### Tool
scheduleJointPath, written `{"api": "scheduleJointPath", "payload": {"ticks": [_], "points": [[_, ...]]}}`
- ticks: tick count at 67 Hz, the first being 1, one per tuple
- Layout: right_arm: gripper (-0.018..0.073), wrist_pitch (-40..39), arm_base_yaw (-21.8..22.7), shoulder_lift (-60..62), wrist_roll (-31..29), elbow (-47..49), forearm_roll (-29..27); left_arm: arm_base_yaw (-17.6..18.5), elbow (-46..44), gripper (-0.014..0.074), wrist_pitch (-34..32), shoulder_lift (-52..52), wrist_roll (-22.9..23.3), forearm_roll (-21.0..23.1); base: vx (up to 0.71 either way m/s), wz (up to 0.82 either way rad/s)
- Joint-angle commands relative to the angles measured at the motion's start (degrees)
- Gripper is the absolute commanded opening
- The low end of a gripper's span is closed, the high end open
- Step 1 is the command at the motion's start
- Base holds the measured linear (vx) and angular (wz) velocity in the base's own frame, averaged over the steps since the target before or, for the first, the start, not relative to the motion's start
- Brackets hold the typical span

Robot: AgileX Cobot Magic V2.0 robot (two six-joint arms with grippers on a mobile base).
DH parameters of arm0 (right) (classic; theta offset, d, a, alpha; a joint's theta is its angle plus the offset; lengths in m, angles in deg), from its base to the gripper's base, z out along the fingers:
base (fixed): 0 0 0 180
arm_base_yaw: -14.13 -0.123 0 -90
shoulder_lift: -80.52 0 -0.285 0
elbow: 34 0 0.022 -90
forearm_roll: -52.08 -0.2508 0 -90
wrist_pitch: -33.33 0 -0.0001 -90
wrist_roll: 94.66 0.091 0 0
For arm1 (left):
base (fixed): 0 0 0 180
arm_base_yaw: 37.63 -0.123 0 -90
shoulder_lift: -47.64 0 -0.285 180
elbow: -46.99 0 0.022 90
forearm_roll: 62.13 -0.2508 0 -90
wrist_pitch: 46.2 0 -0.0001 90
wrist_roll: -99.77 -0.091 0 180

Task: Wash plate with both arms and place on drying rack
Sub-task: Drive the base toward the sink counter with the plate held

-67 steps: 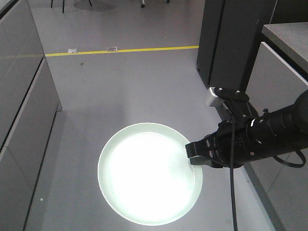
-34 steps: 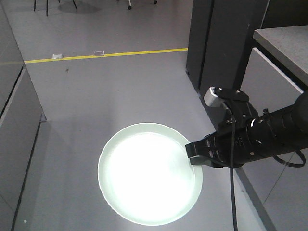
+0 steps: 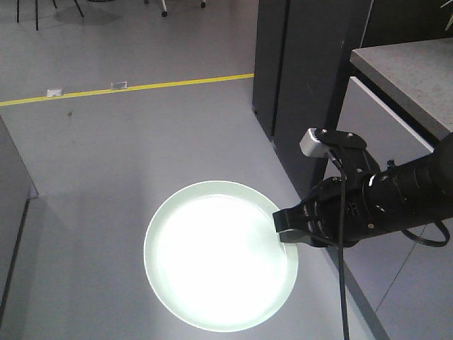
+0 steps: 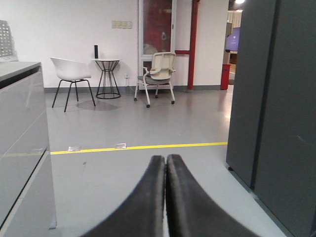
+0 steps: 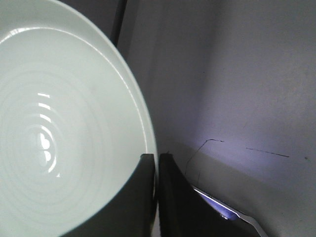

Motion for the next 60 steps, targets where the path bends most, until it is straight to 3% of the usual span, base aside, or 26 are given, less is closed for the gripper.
{"api": "scheduleJointPath", "payload": {"ticks": [1, 60], "points": [[-0.0001, -1.3, 0.1, 1.9, -0.5, 1.8, -1.6, -0.1, -1.6, -0.0006, -4.0, 0.8, 0.1, 0.1, 0.15, -0.14], [-0.0001, -1.3, 0.1, 1.9, -0.5, 1.8, -1.6, -0.1, -1.6, -0.0006, -4.0, 0.8, 0.1, 0.1, 0.12, -0.26]]}}
